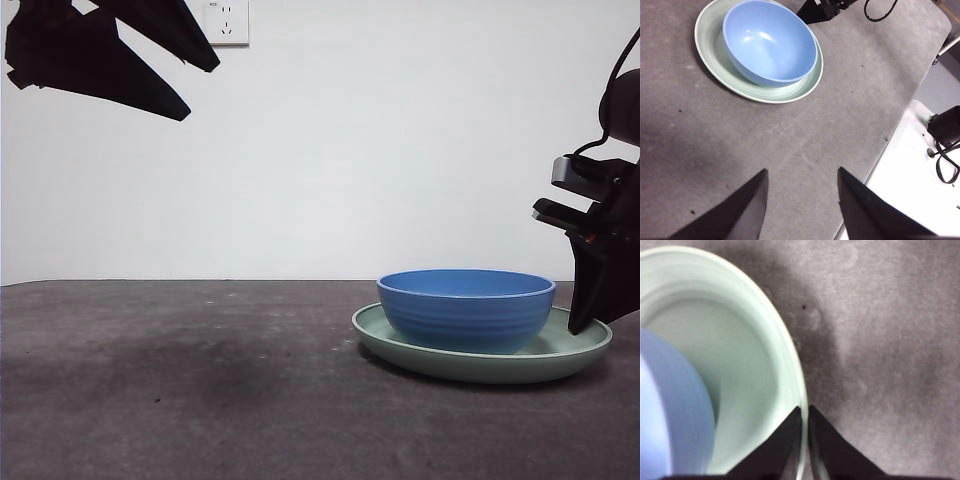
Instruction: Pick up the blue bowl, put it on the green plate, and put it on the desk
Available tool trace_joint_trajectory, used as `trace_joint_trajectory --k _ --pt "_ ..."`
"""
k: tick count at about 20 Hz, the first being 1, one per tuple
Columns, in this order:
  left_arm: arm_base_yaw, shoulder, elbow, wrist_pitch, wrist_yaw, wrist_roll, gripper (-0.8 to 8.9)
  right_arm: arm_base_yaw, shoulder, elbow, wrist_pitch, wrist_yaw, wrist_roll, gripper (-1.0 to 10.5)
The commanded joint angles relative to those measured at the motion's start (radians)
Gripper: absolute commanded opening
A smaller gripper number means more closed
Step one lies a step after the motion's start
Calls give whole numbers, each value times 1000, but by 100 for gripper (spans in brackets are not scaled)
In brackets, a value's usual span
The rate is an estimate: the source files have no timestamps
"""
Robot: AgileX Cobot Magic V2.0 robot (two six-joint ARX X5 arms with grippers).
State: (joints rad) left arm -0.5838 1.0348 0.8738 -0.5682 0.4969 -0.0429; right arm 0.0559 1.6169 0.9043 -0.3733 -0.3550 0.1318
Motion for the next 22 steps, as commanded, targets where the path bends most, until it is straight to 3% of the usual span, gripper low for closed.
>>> trace_joint_trajectory --k 1,13,22 --pt "-6 4 8 7 6 -3 226 0 -14 16 15 -40 22 9" --pt "-6 4 8 8 6 -2 226 37 -103 19 82 -152 159 9" --pt "-6 4 8 7 6 -3 226 184 -101 19 207 -122 290 9"
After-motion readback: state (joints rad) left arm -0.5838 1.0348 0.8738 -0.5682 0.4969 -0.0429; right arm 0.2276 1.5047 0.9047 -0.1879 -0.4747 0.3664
